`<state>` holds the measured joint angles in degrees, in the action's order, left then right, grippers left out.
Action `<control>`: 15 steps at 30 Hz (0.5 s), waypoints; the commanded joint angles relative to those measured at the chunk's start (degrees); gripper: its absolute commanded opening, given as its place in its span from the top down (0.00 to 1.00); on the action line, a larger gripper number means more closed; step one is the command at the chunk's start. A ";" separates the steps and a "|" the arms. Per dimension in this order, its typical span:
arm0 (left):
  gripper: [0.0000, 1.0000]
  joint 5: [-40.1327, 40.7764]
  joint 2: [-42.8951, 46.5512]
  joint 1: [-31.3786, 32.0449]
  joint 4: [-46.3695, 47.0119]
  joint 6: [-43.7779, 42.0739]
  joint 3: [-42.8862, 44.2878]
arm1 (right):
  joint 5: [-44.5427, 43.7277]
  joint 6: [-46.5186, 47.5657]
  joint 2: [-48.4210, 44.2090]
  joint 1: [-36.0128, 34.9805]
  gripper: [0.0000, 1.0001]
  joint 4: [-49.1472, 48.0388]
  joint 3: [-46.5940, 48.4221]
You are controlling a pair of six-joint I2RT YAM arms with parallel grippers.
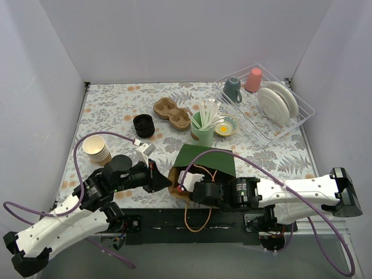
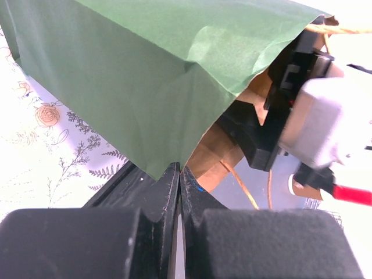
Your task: Pack the takeout coffee
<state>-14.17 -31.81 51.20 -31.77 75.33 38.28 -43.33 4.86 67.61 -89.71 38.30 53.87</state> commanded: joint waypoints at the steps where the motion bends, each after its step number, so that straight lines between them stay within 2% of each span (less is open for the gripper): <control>1: 1.00 -0.68 -0.44 -0.14 -0.66 0.34 1.53 | -2.02 8.13 -0.81 -0.02 0.64 -3.85 2.56; 6: 1.00 0.55 0.00 -0.14 -0.75 1.40 2.23 | -0.18 17.53 -2.05 -0.02 0.62 -5.43 1.77; 15: 1.00 0.03 -0.70 -0.14 -0.57 2.54 2.76 | 4.66 23.26 -2.75 1.47 0.62 -5.43 -1.31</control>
<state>-13.93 -32.10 51.20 -32.18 77.28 38.44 -40.93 23.97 66.76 -89.14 35.57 53.60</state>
